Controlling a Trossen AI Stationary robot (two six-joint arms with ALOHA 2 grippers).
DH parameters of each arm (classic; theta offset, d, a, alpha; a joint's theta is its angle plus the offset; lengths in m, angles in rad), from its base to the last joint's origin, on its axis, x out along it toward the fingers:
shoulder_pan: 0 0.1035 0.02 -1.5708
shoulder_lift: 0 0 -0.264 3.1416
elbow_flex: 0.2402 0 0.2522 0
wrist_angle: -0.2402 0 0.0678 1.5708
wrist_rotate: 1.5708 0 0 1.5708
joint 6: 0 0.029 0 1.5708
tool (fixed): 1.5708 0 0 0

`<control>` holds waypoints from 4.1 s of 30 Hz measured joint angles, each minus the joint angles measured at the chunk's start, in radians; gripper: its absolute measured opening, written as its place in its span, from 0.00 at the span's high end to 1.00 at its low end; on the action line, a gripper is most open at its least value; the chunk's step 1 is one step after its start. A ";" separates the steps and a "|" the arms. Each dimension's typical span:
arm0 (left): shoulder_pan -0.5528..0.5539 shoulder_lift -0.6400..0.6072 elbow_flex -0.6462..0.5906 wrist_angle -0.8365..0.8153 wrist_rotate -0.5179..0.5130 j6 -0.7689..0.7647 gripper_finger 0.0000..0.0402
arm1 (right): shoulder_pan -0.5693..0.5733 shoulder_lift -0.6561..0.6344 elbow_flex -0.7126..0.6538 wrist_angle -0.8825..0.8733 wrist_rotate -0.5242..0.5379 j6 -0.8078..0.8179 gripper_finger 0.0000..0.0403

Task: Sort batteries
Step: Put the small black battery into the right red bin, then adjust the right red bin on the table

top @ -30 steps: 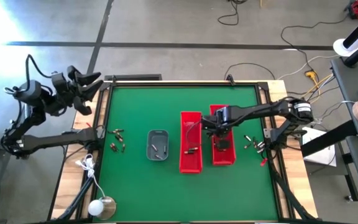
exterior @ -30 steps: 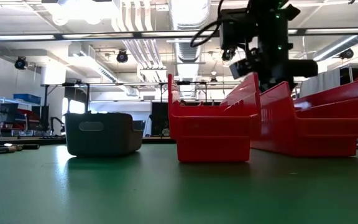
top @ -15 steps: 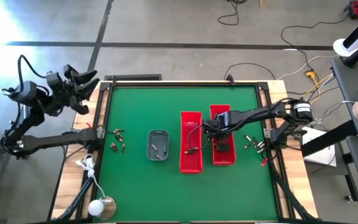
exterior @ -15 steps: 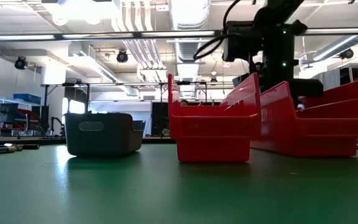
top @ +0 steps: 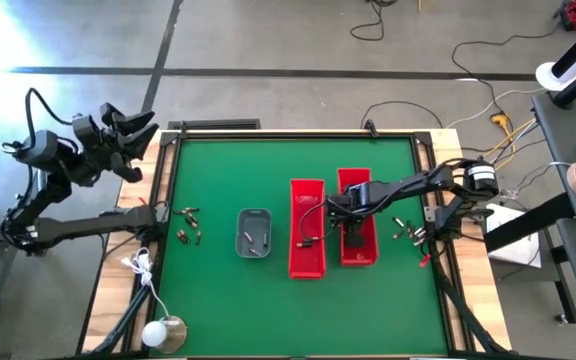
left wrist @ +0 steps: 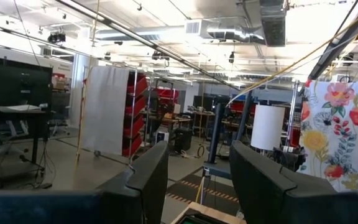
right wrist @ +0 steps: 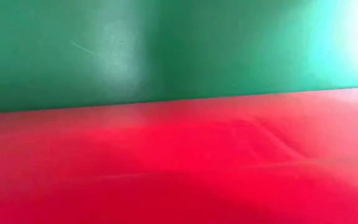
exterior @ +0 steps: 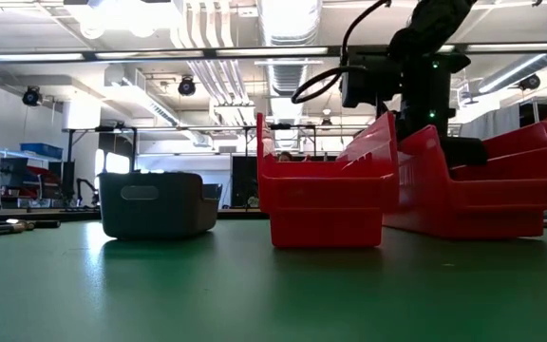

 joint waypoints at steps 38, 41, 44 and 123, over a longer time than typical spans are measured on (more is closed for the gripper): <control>0.000 0.000 0.000 0.001 0.038 0.056 0.62 | -0.002 -0.544 0.032 -0.546 0.086 0.764 0.47; 0.000 0.000 0.000 0.001 0.038 0.064 0.62 | -0.002 -0.606 -0.077 -0.539 -0.029 0.979 0.49; 0.000 0.000 0.000 0.001 0.038 0.067 0.62 | -0.002 -0.649 -0.185 -0.536 -0.112 1.373 0.52; -0.001 0.101 0.000 0.048 0.177 -0.038 0.62 | -0.274 -0.387 0.103 -0.396 -0.069 0.817 0.42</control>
